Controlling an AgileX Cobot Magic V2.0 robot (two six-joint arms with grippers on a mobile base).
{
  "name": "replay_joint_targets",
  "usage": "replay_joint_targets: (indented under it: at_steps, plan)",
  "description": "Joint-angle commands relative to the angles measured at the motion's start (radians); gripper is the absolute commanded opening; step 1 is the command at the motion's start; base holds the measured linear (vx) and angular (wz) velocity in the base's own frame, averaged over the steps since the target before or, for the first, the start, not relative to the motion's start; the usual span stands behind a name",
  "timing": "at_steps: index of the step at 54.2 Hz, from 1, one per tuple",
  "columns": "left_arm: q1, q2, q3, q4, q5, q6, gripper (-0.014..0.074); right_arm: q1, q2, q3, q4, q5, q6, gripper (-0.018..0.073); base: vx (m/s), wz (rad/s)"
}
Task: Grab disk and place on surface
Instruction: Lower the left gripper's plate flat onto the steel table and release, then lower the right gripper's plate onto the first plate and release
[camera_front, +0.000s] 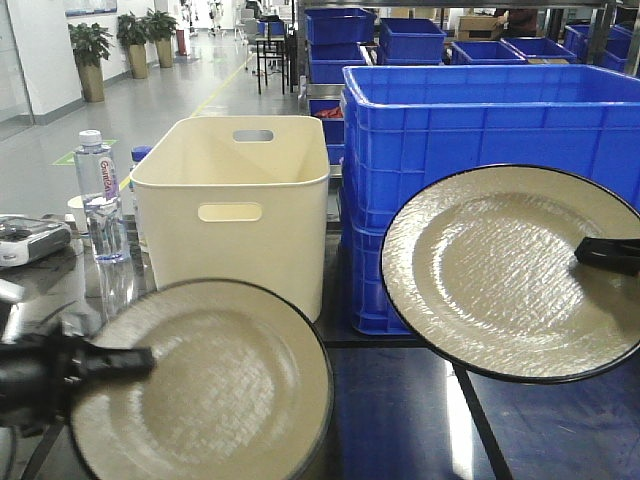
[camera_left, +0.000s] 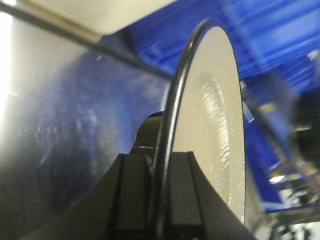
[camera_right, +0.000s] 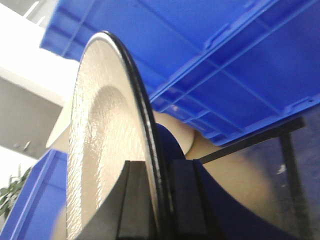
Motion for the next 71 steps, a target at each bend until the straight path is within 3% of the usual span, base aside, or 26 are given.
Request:
replay_joint_targets:
  at_steps: [1,8,16,24,34,41,50,71]
  plan:
    - [-0.078,0.011,-0.032,-0.173,-0.005,0.063,0.0004,-0.003,-0.036,-0.033,0.140,0.050,-0.021,-0.0009,0.00,0.00]
    - [-0.155,0.072,-0.035,-0.218,-0.064,0.146,0.0024,-0.003,-0.036,-0.033,0.140,0.079,-0.021,-0.0009,0.00,0.00]
    - [-0.209,0.124,-0.035,-0.218,-0.083,0.152,0.0104,-0.003,-0.036,-0.033,0.139,0.102,-0.021,-0.0005,0.00,0.00]
    - [-0.240,0.148,-0.035,-0.218,-0.083,0.165,0.0253,-0.003,-0.036,-0.033,0.139,0.114,-0.026,0.0000,0.00,0.00]
    - [-0.247,0.148,-0.035,-0.218,-0.083,0.282,0.0474,-0.003,-0.036,-0.033,0.136,0.117,-0.050,0.0004,0.00,0.00]
    - [-0.247,0.146,-0.035,-0.216,-0.085,0.358,0.0572,0.016,-0.036,-0.033,0.127,0.098,-0.050,0.0007,0.00,0.00]
    - [-0.192,0.123,-0.035,-0.209,-0.086,0.415,0.0594,0.127,-0.023,-0.033,0.077,0.029,-0.077,0.0010,0.00,0.00]
    - [0.071,-0.163,-0.035,-0.139,-0.050,0.411,0.0526,0.365,0.102,-0.033,0.036,-0.045,-0.097,0.0022,0.00,0.00]
